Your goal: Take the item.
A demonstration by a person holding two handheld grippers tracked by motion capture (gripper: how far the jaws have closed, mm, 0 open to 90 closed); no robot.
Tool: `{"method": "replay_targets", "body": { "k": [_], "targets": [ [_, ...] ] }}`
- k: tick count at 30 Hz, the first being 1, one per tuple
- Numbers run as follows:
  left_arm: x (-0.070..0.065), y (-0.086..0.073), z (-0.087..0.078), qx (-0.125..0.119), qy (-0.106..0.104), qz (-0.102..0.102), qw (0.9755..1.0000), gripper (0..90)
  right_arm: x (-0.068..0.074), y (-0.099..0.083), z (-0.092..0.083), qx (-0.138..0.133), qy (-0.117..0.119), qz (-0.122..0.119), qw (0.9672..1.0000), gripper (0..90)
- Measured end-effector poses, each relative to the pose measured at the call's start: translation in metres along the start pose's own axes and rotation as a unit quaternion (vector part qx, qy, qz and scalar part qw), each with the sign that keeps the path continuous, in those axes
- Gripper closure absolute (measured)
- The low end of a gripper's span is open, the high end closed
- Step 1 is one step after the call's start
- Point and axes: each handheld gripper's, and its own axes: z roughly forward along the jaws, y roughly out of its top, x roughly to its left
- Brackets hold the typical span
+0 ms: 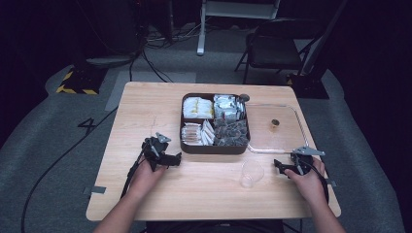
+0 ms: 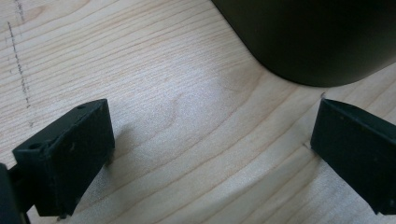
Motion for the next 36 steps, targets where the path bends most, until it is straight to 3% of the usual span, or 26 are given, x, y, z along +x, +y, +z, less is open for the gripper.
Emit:
{"method": "replay_targets", "body": {
  "k": [11, 14, 17, 22, 23, 27, 29, 36],
  "targets": [
    [0.000, 0.002, 0.002, 0.000, 0.000, 0.000, 1.0000, 0.0, 0.000, 0.001, 0.001, -0.001, 0.002, -0.004, 1.0000, 22.1],
    [0.000, 0.002, 0.001, 0.000, -0.001, 0.000, 1.0000, 0.0, 0.000, 0.006, -0.002, 0.011, 0.013, -0.015, 0.9997, 42.1],
    [0.000, 0.002, 0.001, 0.000, -0.001, 0.000, 1.0000, 0.0, 0.001, 0.013, -0.004, 0.014, 0.034, -0.005, 0.9993, 46.6],
    [0.000, 0.002, 0.001, -0.001, 0.000, 0.000, 1.0000, 0.0, 0.008, 0.030, -0.007, 0.002, 0.054, -0.013, 0.9985, 50.3],
    [0.000, 0.001, 0.001, 0.000, 0.000, -0.001, 1.0000, 0.0, 0.012, 0.040, -0.008, -0.004, 0.061, -0.027, 0.9978, 50.6],
    [0.000, 0.001, 0.001, 0.000, 0.000, -0.001, 1.0000, 0.0, 0.021, 0.063, -0.008, -0.023, 0.079, -0.040, 0.9958, 51.2],
    [0.000, 0.001, 0.001, 0.000, 0.000, -0.001, 1.0000, 0.0, 0.026, 0.076, -0.009, -0.016, 0.091, -0.031, 0.9952, 52.1],
    [-0.001, 0.001, 0.001, 0.000, 0.001, -0.001, 1.0000, 0.0, 0.042, 0.114, -0.004, -0.019, 0.121, -0.047, 0.9913, 53.1]
  ]
}}
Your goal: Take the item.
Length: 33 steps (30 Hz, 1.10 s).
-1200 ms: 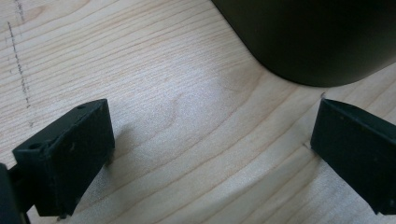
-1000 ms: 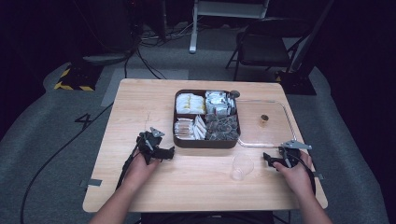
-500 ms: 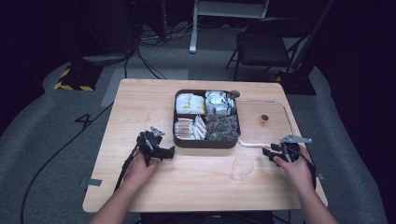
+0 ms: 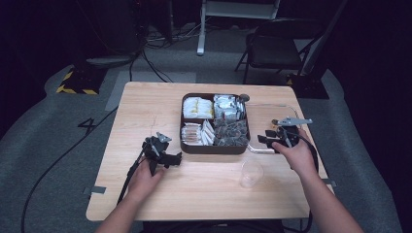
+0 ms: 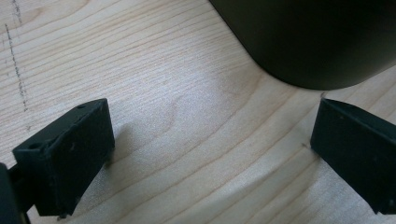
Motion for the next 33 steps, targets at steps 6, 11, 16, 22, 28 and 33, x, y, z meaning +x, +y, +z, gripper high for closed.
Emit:
{"method": "replay_targets", "body": {
  "k": [6, 11, 16, 22, 28, 33],
  "targets": [
    [0.000, 0.000, 0.000, 0.001, 0.000, 0.000, 1.0000, 0.0, 0.012, 0.028, 0.011, -0.001, 0.000, -0.003, 1.0000, 53.9],
    [0.000, 0.000, 0.000, 0.000, -0.001, 0.001, 1.0000, 0.0, 0.022, 0.050, 0.021, -0.009, 0.009, -0.001, 0.9999, 54.7],
    [0.000, 0.000, 0.000, 0.000, -0.002, 0.002, 1.0000, 0.0, 0.029, 0.069, 0.034, -0.010, 0.012, -0.007, 0.9999, 55.0],
    [0.000, 0.000, 0.000, 0.000, -0.002, 0.002, 1.0000, 0.0, 0.035, 0.087, 0.051, -0.011, 0.011, -0.007, 0.9999, 55.2],
    [0.000, 0.000, 0.000, 0.000, -0.002, 0.002, 1.0000, 0.0, 0.041, 0.105, 0.069, -0.003, 0.011, -0.018, 0.9998, 55.8],
    [0.000, 0.000, 0.000, 0.000, -0.001, 0.002, 1.0000, 0.0, 0.047, 0.117, 0.083, 0.000, 0.020, -0.019, 0.9996, 56.2]
  ]
}}
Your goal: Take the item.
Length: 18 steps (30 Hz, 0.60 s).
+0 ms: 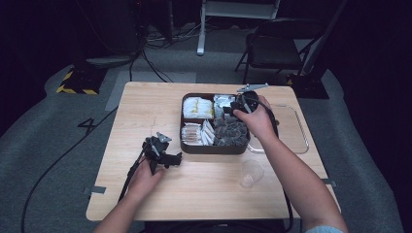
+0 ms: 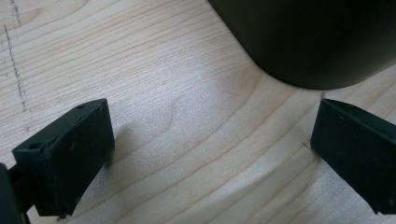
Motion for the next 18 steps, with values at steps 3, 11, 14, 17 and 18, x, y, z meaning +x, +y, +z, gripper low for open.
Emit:
{"method": "replay_targets", "body": {
  "k": [3, 11, 14, 17, 18],
  "targets": [
    [0.000, 0.000, 0.000, 0.000, 0.000, 0.000, 1.0000, 0.0, 0.004, 0.006, 0.011, 0.001, 0.006, 0.001, 1.0000, 56.3],
    [0.000, 0.000, 0.000, 0.000, 0.000, 0.000, 1.0000, 0.0, 0.012, 0.018, 0.041, 0.011, 0.014, -0.003, 0.9998, 56.8],
    [0.000, 0.000, 0.000, 0.000, 0.000, 0.000, 1.0000, 0.0, 0.014, 0.021, 0.052, 0.019, 0.011, -0.008, 0.9997, 57.7],
    [0.000, 0.000, 0.000, 0.000, 0.000, 0.000, 1.0000, 0.0, 0.016, 0.022, 0.063, 0.024, 0.012, -0.006, 0.9996, 58.3],
    [0.000, 0.000, 0.000, 0.000, 0.000, 0.000, 1.0000, 0.0, 0.017, 0.022, 0.066, 0.026, 0.012, -0.006, 0.9996, 58.5]
  ]
}}
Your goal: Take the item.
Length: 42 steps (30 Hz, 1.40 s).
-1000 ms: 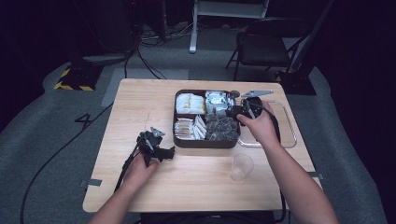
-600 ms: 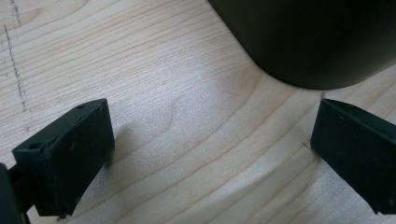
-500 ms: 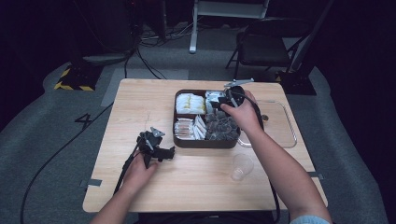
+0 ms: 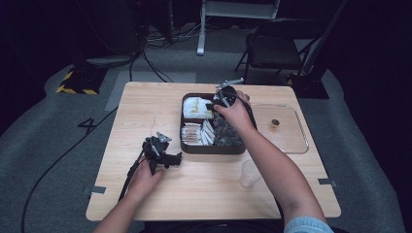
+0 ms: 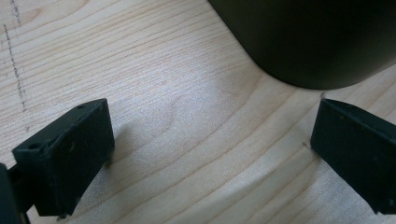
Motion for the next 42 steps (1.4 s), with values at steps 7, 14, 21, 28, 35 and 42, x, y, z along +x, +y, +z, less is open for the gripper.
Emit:
{"method": "replay_targets", "body": {
  "k": [7, 14, 21, 28, 35, 42],
  "targets": [
    [0.000, 0.000, 0.000, 0.000, 0.000, 0.000, 1.0000, 0.0, -0.001, -0.002, 0.016, 0.010, 0.002, 0.009, 0.9999, 58.7],
    [0.000, 0.000, 0.000, 0.000, 0.000, 0.000, 1.0000, 0.0, 0.002, -0.004, 0.030, 0.025, 0.002, 0.008, 0.9997, 58.8],
    [0.000, 0.000, 0.000, 0.000, 0.000, 0.000, 1.0000, 0.0, 0.002, -0.008, 0.042, 0.041, -0.001, 0.008, 0.9991, 58.3],
    [0.000, 0.000, 0.000, 0.000, 0.000, 0.000, 1.0000, 0.0, 0.001, -0.013, 0.051, 0.056, -0.001, 0.006, 0.9984, 58.3],
    [0.000, 0.000, 0.000, 0.000, 0.000, 0.000, 1.0000, 0.0, 0.000, -0.017, 0.056, 0.075, 0.001, 0.007, 0.9972, 65.5],
    [0.000, 0.000, 0.000, 0.000, 0.000, 0.000, 1.0000, 0.0, 0.001, -0.018, 0.059, 0.090, -0.001, -0.005, 0.9959, 77.5]
  ]
}}
